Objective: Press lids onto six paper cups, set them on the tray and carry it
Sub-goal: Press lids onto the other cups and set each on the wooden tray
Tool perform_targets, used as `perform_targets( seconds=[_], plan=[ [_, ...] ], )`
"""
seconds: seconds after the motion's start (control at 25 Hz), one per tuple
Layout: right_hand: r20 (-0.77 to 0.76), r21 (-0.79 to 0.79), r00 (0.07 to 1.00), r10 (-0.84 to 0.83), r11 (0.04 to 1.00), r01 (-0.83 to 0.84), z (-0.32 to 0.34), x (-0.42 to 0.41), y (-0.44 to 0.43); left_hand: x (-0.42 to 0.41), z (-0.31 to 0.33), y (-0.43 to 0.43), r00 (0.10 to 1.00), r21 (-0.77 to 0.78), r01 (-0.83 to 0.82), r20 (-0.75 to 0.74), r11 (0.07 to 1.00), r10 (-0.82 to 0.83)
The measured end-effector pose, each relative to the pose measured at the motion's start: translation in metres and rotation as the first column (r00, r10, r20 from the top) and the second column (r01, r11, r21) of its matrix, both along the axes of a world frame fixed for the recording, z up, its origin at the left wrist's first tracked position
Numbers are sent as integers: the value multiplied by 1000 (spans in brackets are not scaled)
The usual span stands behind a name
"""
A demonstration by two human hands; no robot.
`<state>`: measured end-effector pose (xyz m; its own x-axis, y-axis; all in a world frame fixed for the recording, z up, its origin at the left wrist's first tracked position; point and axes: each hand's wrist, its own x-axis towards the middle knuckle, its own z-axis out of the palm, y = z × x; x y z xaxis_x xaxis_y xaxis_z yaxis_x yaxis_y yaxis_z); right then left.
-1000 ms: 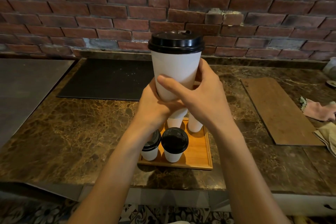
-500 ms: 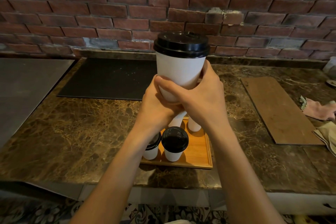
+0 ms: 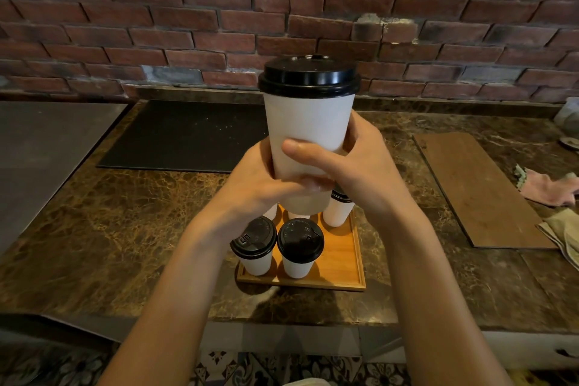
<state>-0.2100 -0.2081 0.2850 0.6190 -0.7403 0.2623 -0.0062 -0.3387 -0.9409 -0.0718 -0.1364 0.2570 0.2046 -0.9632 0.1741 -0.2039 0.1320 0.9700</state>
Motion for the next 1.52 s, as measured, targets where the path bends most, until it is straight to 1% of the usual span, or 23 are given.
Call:
perform_targets(
  seconds=[0.08, 0.2, 0.36, 0.48, 0.6, 0.76, 0.92, 1.04, 1.16, 1.28, 1.36, 1.44, 1.52],
  plan=[
    [-22, 10, 999, 31, 999, -30, -3, -1, -1, 1, -3, 1, 1000, 9, 22, -2, 1000, -22],
    [-38, 0, 999, 13, 1000, -13, -4, 2, -1, 0, -4, 0, 1000, 12, -3, -2, 1000, 3],
    [-50, -73, 998, -47, 996, 43, 2, 5, 0, 1, -4, -2, 998, 11, -68, -4, 998, 68],
    [-52, -99, 994, -96, 991, 91, 5, 7, 3, 0, -4, -3, 993, -14, -116, 8, 993, 116],
    [-39, -99, 987, -155, 984, 150, 3, 11, 5, -6, -4, -4, 988, -48, -154, 24, 987, 155],
    [-12, -82, 972, -236, 969, 234, -3, 17, 9, -15, -6, -6, 963, -87, -255, 61, 963, 261],
    [-11, -84, 956, -294, 953, 292, -9, 20, 13, -16, -12, -8, 955, -87, -272, 95, 958, 280],
    [-8, -83, 961, -277, 958, 275, -9, 18, 11, -13, -14, -6, 967, -72, -237, 78, 969, 242],
    [7, -82, 975, -221, 972, 221, -5, 13, 6, -9, -10, -3, 974, -49, -201, 98, 978, 205],
    [5, -105, 985, -170, 980, 170, -2, 9, 2, -3, -4, 0, 985, -37, -134, 108, 990, 137],
    [13, -86, 991, -134, 987, 134, -1, 6, 1, 0, -2, 2, 989, -43, -76, 123, 996, 81],
    [30, -60, 996, -86, 994, 87, 0, 3, 1, 3, 1, 4, 995, -32, -21, 94, 999, 24],
    [44, -34, 999, -25, 999, 26, 1, 1, 1, 6, 3, 6, 997, -12, 70, 29, 997, -70]
  ],
)
